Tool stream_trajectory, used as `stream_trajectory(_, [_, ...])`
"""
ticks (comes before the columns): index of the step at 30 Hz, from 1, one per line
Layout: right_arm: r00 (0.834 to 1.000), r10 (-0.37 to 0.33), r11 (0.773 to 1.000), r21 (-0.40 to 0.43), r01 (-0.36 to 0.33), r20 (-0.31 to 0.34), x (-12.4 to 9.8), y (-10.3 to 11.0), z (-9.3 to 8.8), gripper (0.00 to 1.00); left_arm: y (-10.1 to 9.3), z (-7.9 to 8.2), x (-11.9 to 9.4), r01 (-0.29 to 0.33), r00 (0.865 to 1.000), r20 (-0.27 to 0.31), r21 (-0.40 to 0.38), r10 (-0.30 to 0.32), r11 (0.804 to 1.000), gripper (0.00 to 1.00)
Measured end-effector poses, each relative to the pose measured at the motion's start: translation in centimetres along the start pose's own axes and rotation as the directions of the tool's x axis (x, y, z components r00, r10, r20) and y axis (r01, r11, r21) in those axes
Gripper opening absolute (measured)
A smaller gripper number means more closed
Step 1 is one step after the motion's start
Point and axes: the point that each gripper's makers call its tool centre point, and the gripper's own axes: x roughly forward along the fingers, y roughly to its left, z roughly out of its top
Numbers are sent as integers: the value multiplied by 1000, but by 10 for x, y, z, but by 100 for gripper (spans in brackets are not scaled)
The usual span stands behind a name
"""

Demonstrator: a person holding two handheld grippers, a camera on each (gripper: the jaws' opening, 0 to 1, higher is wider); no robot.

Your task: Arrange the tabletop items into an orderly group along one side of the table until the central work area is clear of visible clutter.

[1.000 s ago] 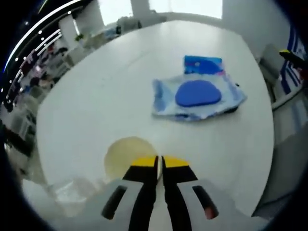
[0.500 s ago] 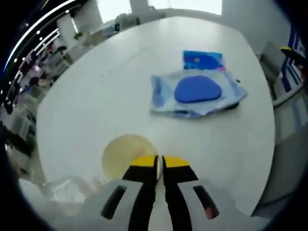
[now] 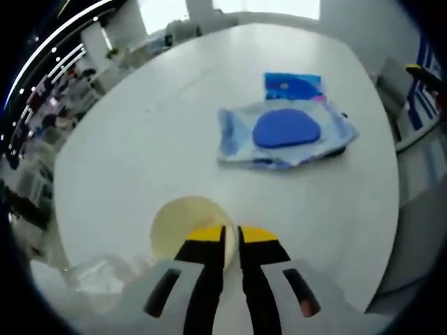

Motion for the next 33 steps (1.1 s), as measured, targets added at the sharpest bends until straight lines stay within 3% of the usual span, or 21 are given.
stream_trajectory(12, [1000, -1, 1000, -5, 1, -4, 0, 0, -1, 89, 4, -1, 3, 1, 1000, -8, 5, -1, 1000, 2])
stream_trajectory(17, [1000, 4, 1000, -8, -5, -7, 1, 0, -1, 89, 4, 5, -2, -1, 1000, 21, -13, 1, 1000, 10])
stream_trajectory(25, [1000, 23, 1000, 8, -23, -18, 2, 2, -3, 89, -1, 19, -28, -10, 996, 87, -23, 12, 1000, 22])
stream_trajectory(29, [999, 24, 1000, 17, -24, -20, 2, 2, -4, 89, -4, 25, -47, -26, 989, 142, -38, 31, 999, 25])
stream_trajectory(33, [999, 20, 1000, 8, -20, -31, 2, 2, -6, 89, -5, 31, -74, -47, 974, 217, -84, 64, 995, 30])
